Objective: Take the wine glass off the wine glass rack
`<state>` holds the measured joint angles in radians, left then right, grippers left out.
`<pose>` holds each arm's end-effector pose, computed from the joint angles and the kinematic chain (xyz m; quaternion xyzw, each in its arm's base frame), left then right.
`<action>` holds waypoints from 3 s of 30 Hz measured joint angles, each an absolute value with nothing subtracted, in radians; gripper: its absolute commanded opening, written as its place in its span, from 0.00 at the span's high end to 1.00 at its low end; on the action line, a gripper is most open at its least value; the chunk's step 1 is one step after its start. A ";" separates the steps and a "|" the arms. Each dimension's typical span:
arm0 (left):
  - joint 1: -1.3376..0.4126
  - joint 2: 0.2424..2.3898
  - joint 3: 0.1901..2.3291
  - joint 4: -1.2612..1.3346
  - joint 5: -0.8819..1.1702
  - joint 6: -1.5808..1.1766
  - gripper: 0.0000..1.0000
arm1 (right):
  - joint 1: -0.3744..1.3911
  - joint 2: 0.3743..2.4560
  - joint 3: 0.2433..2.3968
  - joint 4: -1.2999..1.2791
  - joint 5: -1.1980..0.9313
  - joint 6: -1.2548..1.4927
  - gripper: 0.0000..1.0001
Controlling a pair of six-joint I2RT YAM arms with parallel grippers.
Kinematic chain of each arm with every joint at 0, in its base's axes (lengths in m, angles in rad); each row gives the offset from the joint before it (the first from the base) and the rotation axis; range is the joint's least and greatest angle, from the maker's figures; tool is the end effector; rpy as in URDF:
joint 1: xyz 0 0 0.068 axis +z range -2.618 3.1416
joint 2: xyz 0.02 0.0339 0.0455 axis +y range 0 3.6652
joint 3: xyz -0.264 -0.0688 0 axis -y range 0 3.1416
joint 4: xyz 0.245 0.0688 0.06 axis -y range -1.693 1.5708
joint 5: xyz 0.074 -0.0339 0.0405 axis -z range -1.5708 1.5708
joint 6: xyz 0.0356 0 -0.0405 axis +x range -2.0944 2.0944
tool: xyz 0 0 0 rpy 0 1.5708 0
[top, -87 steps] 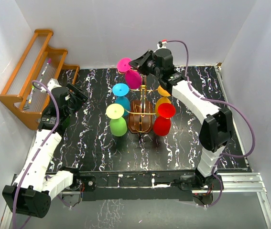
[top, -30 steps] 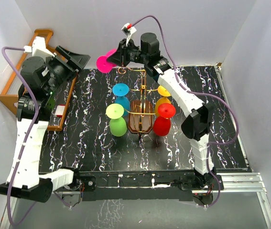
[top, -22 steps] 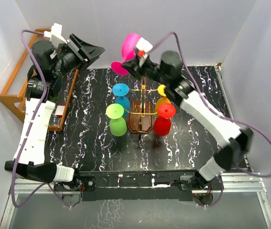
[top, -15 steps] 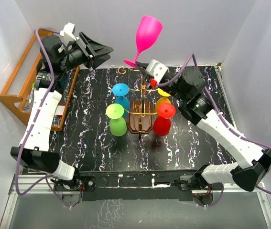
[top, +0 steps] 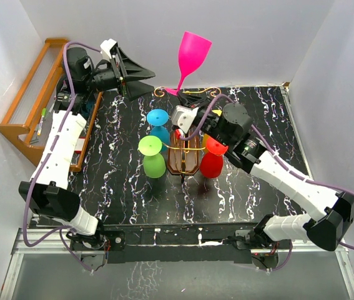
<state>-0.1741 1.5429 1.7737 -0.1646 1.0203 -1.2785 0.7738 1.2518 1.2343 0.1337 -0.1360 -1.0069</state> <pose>0.3196 -0.0870 0.4980 -0.0093 0.6947 -0.6726 0.2548 0.2053 0.2073 0.4326 -0.5475 0.3779 -0.0418 0.7454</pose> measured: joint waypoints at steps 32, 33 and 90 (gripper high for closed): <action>-0.175 1.525 1.585 -0.112 1.127 -1.322 0.60 | 0.858 1.383 1.222 0.302 -0.149 -1.073 0.92; -0.175 1.525 1.585 -0.116 1.126 -1.318 0.63 | 0.859 1.383 1.222 0.308 -0.149 -1.074 0.92; -0.084 1.362 1.572 -0.177 0.519 -1.018 1.00 | 0.616 1.620 2.007 -0.352 0.256 -0.286 0.67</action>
